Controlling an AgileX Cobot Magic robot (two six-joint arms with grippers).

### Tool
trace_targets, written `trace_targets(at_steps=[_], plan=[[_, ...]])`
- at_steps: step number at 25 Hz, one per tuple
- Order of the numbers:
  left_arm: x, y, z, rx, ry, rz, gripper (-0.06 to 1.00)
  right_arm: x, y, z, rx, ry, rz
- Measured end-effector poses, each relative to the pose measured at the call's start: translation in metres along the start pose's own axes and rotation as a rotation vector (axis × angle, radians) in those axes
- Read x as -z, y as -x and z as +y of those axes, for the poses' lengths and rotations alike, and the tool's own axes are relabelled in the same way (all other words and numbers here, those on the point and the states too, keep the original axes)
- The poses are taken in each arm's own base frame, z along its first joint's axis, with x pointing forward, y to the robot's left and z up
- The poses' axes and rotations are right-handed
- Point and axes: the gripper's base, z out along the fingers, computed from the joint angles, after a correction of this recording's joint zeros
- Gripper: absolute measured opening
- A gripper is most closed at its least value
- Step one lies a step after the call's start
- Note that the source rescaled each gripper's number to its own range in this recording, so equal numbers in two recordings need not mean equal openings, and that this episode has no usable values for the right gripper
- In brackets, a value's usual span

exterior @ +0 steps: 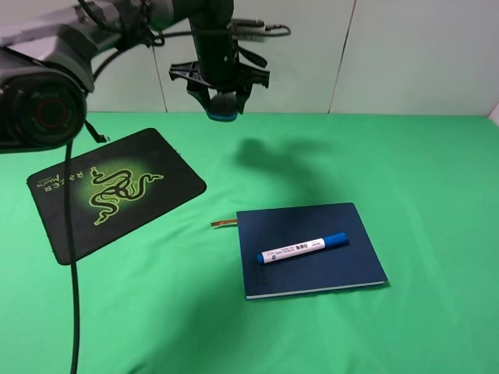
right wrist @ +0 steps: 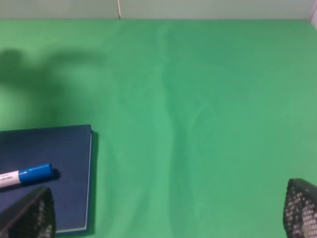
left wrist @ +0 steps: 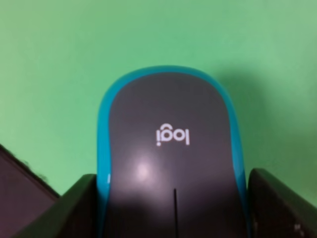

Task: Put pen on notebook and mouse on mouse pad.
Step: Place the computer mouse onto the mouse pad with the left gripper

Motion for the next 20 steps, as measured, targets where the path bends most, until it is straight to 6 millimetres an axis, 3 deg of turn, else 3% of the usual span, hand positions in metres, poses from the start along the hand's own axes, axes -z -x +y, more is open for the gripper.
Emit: trace_targets(at_steps=[5,9,14,20], plan=[[0.02,0.004,0.014,0.003,-0.015,-0.016,0.52,0.0,0.0,0.0,0.0,0.0,0.0],[0.026,-0.004,0.026,-0.012,0.006,0.028,0.52,0.0,0.0,0.0,0.0,0.0,0.0],[0.02,-0.025,0.047,-0.035,0.065,0.131,0.52,0.0,0.0,0.0,0.0,0.0,0.0],[0.012,-0.068,0.085,0.002,0.117,0.247,0.52,0.0,0.0,0.0,0.0,0.0,0.0]])
